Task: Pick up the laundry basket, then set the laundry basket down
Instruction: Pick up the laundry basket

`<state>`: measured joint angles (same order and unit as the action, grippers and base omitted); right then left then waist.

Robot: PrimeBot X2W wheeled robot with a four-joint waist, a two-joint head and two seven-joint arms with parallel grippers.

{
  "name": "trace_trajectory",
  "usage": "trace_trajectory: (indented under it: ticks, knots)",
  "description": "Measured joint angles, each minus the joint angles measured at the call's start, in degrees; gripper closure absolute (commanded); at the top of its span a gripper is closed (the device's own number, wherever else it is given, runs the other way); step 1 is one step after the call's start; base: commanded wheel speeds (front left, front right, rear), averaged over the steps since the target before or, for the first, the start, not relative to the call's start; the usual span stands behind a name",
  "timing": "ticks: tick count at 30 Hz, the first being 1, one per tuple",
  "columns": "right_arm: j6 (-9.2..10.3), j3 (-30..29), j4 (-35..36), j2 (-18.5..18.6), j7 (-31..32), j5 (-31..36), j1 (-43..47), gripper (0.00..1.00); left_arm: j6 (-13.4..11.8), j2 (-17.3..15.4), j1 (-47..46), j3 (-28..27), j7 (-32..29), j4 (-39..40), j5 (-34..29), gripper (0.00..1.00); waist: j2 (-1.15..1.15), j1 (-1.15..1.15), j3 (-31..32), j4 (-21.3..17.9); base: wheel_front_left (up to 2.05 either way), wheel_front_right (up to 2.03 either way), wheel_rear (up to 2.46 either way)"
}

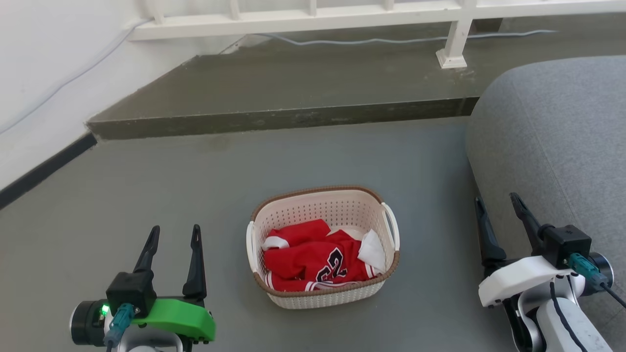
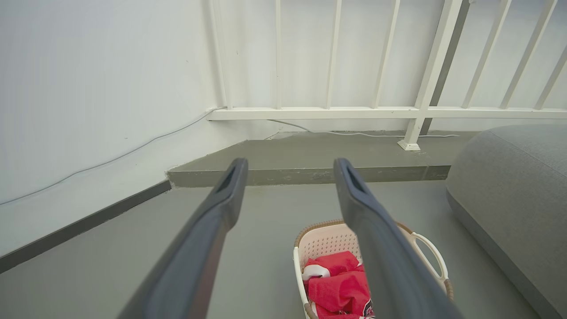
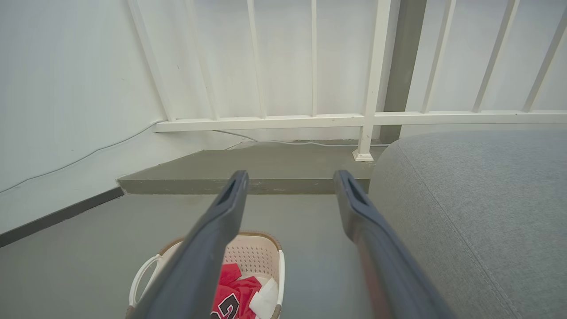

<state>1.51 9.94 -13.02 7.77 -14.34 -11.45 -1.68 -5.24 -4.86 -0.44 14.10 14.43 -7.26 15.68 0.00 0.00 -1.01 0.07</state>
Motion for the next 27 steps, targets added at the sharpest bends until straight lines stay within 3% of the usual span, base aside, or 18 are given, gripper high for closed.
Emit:
trace_trajectory:
  ticks: [27]
  knots:
    - [-1.15,-2.4,1.0,0.1,0.0,0.5,-6.7,0.00,0.2,0.8,-7.1,-0.1,0.0,2.4,0.0,0.00,0.00,0.00,-15.0,0.4,0.00,0.00,0.00]
